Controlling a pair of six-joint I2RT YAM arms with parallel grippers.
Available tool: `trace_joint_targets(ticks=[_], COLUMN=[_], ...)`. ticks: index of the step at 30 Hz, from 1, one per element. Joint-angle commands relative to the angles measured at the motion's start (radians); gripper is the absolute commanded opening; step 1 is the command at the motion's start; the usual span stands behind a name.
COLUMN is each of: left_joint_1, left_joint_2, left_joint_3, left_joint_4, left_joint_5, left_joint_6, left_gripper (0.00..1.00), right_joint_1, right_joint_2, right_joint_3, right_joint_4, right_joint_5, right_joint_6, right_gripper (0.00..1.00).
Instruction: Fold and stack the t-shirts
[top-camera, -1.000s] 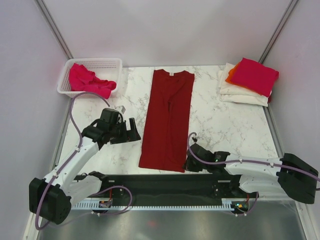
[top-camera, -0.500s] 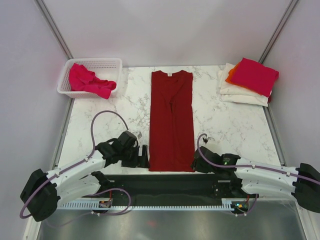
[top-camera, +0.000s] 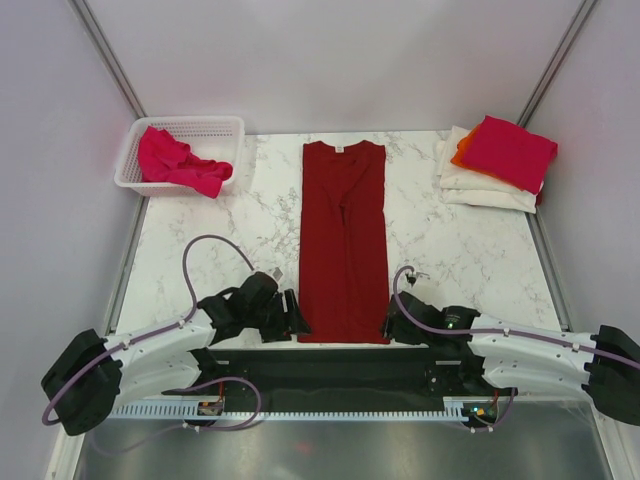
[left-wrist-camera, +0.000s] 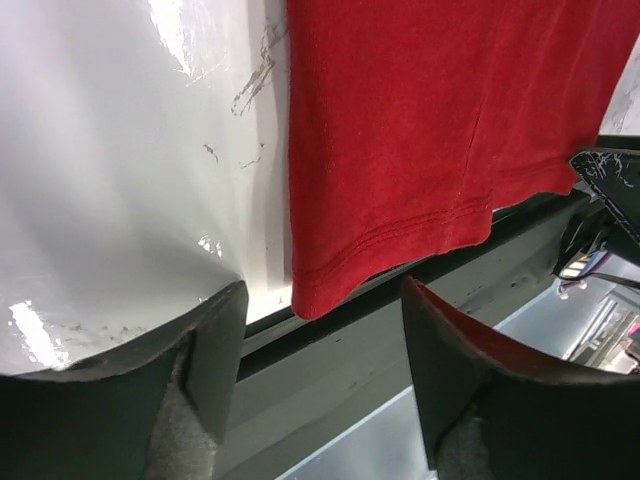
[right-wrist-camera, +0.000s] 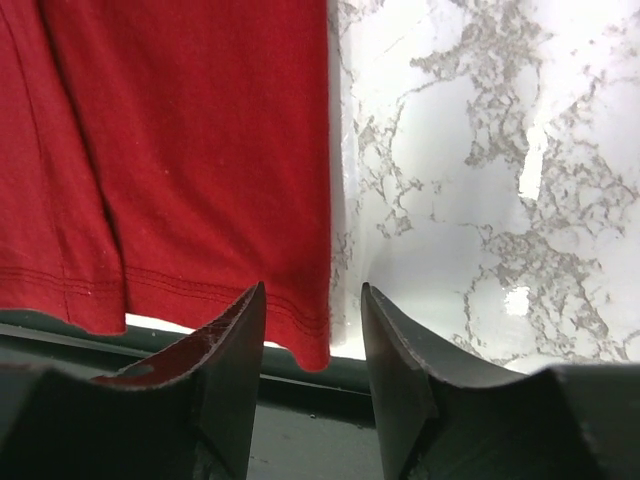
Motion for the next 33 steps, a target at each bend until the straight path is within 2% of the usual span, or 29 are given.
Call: trace_joint_targets(ticks=[1,6,9,15,18,23,27,29,30,31,33], left_joint_1=[-0.015,-0.032,-0.042,-0.047,-0.047,-0.049,-0.049,-0.049,-0.049,-0.049,-0.049], left_joint_2=[0.022,0.048,0.083,0.098,0.1,0.106,0.103,0.103,0.101,0.104,0.107], left_joint_3=[-0.019,-0.011,-0.002,0.005,0.001,-0.008,-0.013,-0.016,-0.016,-0.019,-0.018], left_joint_4=[0.047,0.066,0.089,0.106,0.107,0.113,0.115,0.115,0.116,0.115,0.115], left_joint_5=[-0.009,-0.015,-0.017,-0.029,-0.035,-0.035,-0.04,-0.044,-0.05,-0.054,-0.057], left_joint_6=[-0.055,-0.061,-0.059,-0.056,-0.055,-0.05,-0.049,-0.045,-0.044,-0.041,-0.035], left_gripper=[0.66,0.56,0.44,0.42,0.42,0.42,0.4,0.31,0.27,0.16,0.05], right_joint_1=[-0.002,0.0,0.0,0.0,0.0,0.0,0.001,0.0,0.0,0.0,0.0], right_joint_2=[0.043,0.063,0.065,-0.019,-0.058,-0.069,-0.064,-0.067,-0.069,-0.072,-0.075], right_joint_3=[-0.041,-0.043,-0.043,-0.092,-0.106,-0.112,-0.116,-0.121,-0.121,-0.121,-0.119], right_joint_4=[-0.04,-0.02,-0.016,-0.025,-0.051,-0.063,-0.053,-0.048,-0.049,-0.048,-0.046], right_joint_5=[-0.007,-0.021,-0.048,-0.094,-0.087,-0.087,-0.096,-0.097,-0.094,-0.096,-0.094], right_joint_6=[-0.015,-0.023,-0.029,0.002,0.016,0.028,0.031,0.031,0.029,0.029,0.026], right_gripper=[0.49,0.43,0.31,0.36,0.46,0.39,0.29,0.22,0.13,0.09,0.0])
